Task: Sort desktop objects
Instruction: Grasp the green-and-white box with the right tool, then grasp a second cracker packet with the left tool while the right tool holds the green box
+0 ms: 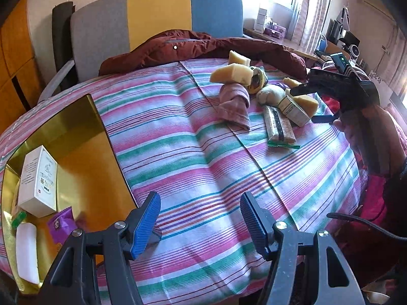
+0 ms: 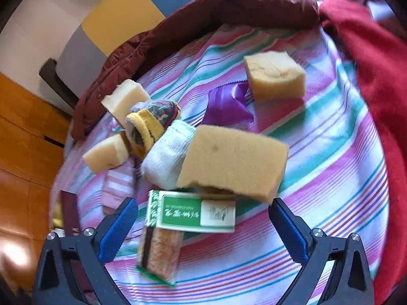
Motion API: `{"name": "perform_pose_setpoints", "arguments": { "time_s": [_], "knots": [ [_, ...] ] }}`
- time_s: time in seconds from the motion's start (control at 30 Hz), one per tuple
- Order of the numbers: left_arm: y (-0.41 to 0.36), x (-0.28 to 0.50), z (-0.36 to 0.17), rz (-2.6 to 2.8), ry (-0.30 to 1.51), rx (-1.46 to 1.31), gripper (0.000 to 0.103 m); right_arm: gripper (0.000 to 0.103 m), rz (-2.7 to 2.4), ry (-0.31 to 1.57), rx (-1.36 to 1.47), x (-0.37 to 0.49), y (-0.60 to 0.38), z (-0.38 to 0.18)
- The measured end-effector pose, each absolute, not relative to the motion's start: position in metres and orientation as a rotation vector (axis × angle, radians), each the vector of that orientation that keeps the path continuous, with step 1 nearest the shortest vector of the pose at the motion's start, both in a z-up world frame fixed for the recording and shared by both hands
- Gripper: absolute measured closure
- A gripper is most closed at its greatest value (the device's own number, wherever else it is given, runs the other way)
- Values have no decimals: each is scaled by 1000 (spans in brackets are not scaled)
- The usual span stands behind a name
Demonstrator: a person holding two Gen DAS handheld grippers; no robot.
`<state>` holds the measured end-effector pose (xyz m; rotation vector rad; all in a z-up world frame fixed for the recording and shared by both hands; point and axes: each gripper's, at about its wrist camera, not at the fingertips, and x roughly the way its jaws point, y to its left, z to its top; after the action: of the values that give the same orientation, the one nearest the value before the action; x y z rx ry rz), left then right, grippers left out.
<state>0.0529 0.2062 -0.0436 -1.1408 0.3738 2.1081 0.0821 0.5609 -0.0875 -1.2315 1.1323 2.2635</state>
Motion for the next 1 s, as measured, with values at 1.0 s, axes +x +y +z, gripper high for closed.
{"name": "perform_pose_setpoints", "arguments": {
  "time_s": [1.0],
  "knots": [
    [322,48,-45,1929,439,-1055,37,29,2571,1021,-1162,66,531,-49]
  ]
}}
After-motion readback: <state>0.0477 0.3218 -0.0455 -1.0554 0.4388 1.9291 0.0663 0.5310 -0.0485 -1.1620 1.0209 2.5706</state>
